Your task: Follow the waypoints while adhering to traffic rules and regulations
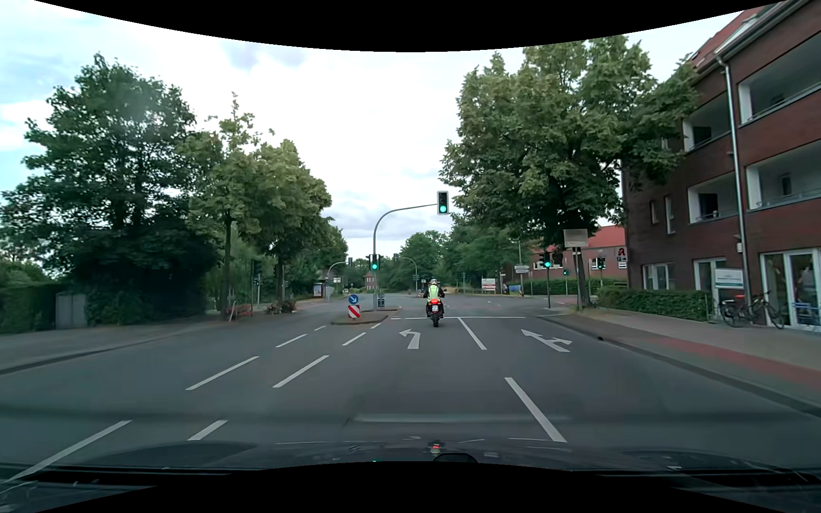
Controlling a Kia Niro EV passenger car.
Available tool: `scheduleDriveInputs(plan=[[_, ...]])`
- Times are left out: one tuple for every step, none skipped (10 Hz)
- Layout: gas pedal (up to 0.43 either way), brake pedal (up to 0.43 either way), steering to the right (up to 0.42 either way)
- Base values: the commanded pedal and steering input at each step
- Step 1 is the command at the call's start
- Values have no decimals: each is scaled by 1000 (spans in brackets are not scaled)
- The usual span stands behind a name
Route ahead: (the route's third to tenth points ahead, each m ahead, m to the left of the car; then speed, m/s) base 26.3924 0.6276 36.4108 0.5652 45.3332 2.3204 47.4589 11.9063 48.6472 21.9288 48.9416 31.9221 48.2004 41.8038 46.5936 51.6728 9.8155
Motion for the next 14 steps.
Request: scheduleDriveInputs(plan=[[228, 0, 9], [228, 0, 9], [220, 0, 9], [169, 0, 9], [130, 0, 8], [130, 0, 8], [118, 0, 8], [87, 0, 8], [67, 0, 7], [67, 0, 7], [47, 0, 7], [47, 0, 6], [47, 0, 6], [47, 0, 4]])
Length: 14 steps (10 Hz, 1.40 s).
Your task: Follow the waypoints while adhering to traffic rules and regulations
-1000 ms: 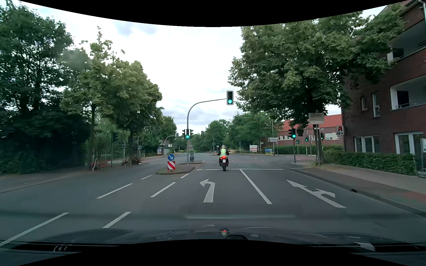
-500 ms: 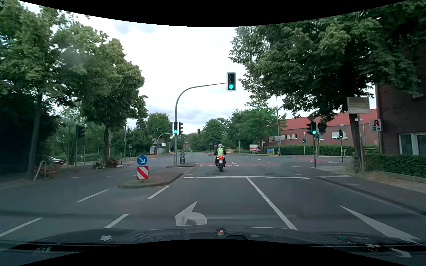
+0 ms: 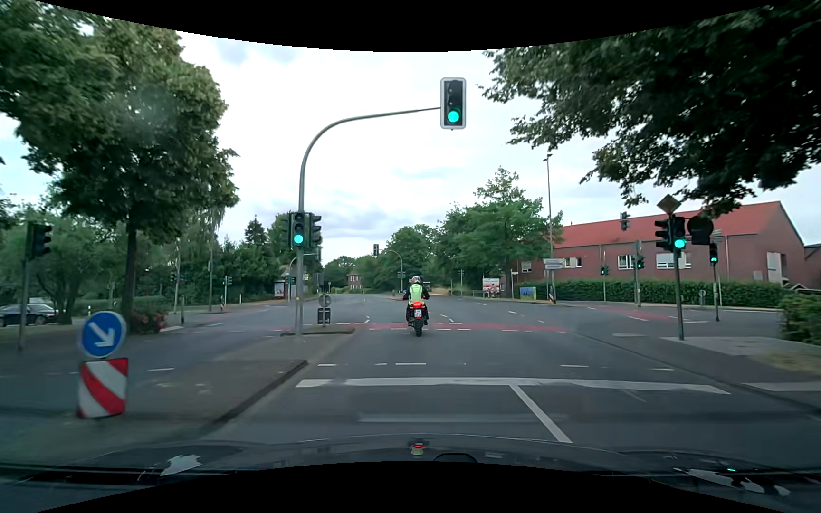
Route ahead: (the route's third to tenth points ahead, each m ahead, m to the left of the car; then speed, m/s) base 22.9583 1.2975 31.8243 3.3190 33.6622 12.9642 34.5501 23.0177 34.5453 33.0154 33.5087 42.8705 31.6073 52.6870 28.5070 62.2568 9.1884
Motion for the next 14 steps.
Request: scheduleDriveInputs(plan=[[47, 0, 4], [47, 0, 4], [47, 0, 3], [47, 0, 3], [39, 0, 3], [39, 0, 2], [39, 0, 0], [39, 0, -1], [39, 0, -1], [39, 0, -2], [39, 0, -2], [39, 0, -5], [39, 0, -9], [39, 0, -10]])
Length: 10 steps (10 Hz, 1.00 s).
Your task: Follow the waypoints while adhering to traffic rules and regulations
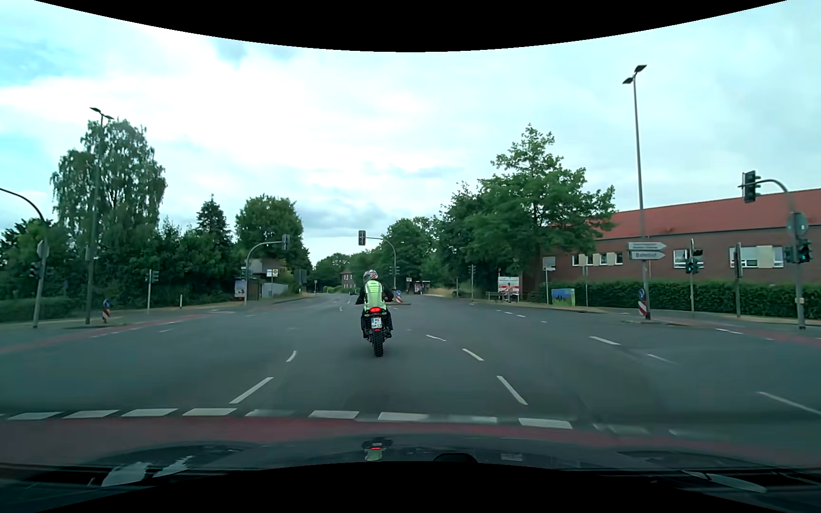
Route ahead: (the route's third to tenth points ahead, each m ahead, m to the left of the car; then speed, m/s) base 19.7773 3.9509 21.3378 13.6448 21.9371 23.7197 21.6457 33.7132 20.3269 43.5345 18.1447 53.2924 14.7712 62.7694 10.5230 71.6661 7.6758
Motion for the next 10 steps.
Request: scheduleDriveInputs(plan=[[39, 0, -10], [39, 0, -12], [39, 0, -17], [39, 0, -25], [39, 0, -32], [39, 0, -40], [39, 0, -47], [47, 0, -56], [79, 0, -66], [87, 0, -79]])
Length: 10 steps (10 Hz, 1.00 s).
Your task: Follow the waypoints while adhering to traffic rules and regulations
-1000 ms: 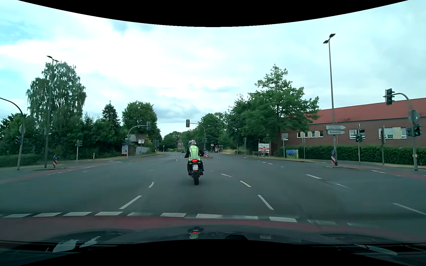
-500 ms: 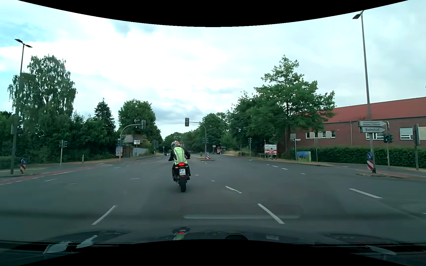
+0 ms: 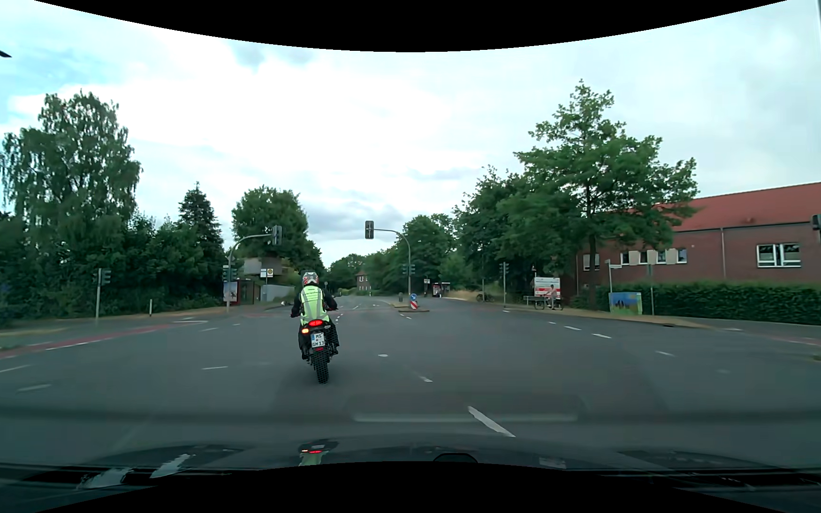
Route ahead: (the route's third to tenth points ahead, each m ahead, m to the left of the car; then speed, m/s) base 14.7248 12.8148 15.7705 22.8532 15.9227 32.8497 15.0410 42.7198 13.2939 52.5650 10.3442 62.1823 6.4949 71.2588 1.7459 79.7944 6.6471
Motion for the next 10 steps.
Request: scheduleDriveInputs(plan=[[87, 0, -90], [87, 0, -105], [79, 0, -114], [79, 0, -121], [67, 0, -129], [67, 0, -135], [67, 0, -147], [67, 0, -161], [79, 0, -181], [79, 0, -207]])
